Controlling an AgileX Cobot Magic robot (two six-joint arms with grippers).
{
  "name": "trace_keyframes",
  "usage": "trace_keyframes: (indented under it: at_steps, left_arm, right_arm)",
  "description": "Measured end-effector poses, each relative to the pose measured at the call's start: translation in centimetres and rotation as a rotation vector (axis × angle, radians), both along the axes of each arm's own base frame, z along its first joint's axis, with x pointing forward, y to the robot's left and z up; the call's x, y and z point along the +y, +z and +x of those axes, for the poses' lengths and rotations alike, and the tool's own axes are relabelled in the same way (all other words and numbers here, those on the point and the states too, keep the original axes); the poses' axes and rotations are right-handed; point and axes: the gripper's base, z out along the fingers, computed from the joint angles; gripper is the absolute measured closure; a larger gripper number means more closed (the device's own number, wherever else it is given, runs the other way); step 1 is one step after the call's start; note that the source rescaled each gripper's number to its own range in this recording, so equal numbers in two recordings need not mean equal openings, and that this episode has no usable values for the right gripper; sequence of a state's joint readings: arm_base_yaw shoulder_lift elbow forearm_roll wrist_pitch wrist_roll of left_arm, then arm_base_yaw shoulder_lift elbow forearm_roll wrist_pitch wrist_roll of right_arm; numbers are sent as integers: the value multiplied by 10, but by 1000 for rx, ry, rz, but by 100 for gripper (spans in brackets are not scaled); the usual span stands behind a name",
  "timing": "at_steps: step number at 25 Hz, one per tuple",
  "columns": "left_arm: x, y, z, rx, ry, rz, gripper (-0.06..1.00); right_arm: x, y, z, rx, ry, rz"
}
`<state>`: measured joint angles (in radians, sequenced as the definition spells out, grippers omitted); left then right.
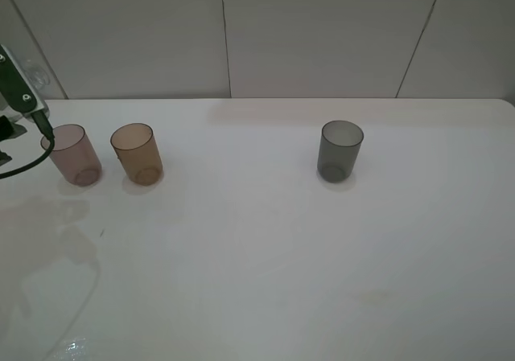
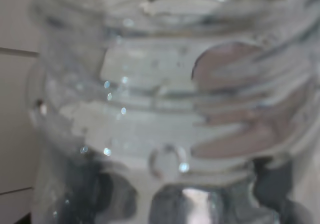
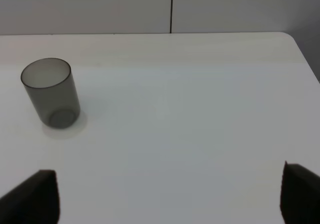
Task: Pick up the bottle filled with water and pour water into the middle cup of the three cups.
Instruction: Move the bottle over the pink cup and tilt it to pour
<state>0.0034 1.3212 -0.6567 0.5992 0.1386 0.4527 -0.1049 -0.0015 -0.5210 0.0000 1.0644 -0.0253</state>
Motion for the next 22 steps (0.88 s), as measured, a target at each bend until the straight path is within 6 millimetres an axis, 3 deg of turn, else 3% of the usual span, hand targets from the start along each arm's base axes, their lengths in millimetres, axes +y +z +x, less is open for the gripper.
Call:
trace_keyframes:
  at_steps: [17, 22]
  left_arm:
    - [5, -5, 3, 86, -17, 94, 92]
    - [-2, -10, 5, 133, -45, 120, 92]
  right_arm:
    - [0, 0, 0, 0, 0, 0]
    - [0, 0, 0, 0, 0, 0]
